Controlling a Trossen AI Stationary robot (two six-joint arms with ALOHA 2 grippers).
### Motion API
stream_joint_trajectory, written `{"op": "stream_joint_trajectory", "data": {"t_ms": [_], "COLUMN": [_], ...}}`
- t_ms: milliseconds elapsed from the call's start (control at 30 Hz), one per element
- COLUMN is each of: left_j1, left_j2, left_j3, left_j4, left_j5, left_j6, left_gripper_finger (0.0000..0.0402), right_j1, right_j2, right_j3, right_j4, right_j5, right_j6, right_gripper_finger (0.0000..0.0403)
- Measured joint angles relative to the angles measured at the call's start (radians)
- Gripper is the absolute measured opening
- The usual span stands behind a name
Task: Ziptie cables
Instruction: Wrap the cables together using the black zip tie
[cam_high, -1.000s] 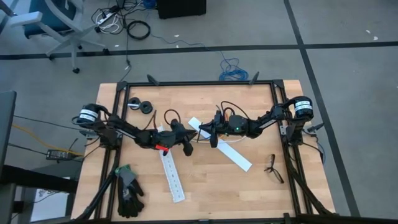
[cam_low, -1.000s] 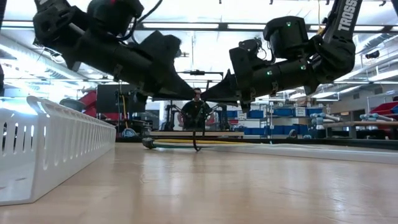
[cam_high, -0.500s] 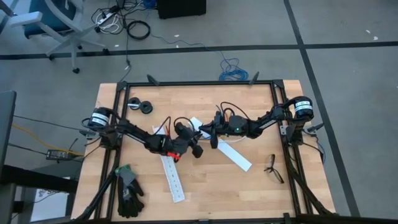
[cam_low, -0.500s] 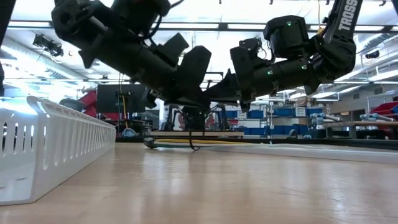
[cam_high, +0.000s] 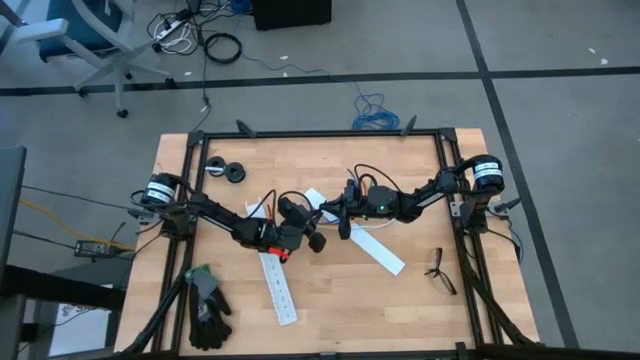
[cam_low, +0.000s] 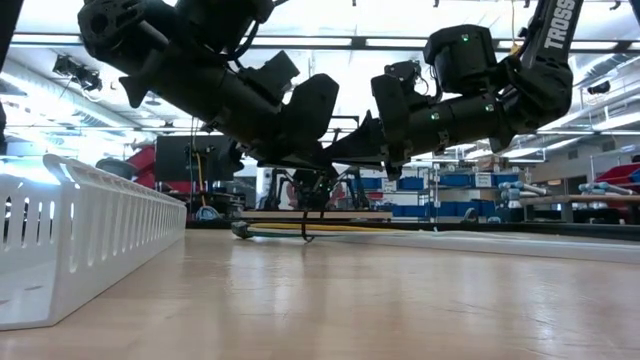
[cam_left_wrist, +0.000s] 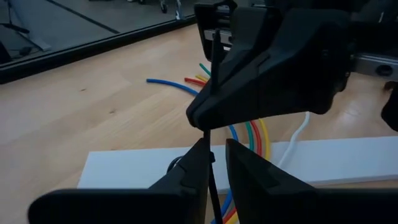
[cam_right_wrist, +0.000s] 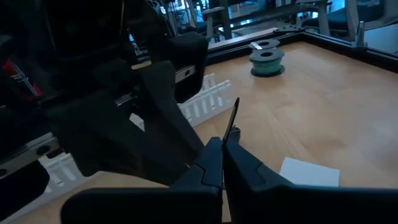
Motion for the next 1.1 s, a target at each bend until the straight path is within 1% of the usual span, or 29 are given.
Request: {"op": "stream_joint_trajectory", "data": {"t_ms": [400,500,633,933,1100], "left_j1": [0.000,0.000,0.000,0.000,0.000], "left_j2": [0.000,0.000,0.000,0.000,0.000], "left_j3": [0.000,0.000,-0.001,-0.001,-0.001], "left_j4": [-0.001,-0.013,-0.029,-0.032,-0.034], "left_j5": [0.000,0.000,0.003,-0.002,-0.004], "left_j6": [0.000,0.000,0.000,0.004,0.007], "left_gripper_finger": [0.0064,0.0064,0.0063,0.0030,0.0024], "right_j1": [0.000,0.000,0.000,0.000,0.000], "right_j2": [0.000,0.000,0.000,0.000,0.000], "right_j3": [0.000,0.000,0.000,0.000,0.000], "right_j4": [0.010,0.021,0.031,0.030,0.029], "right_j5": [-0.008,-0.033,-0.040,-0.040,-0.040], "right_j6": [0.000,0.001,0.001,0.001,0.001], "right_gripper_finger": [0.0000,0.0000,0.0000,0.0000,0.0000]}}
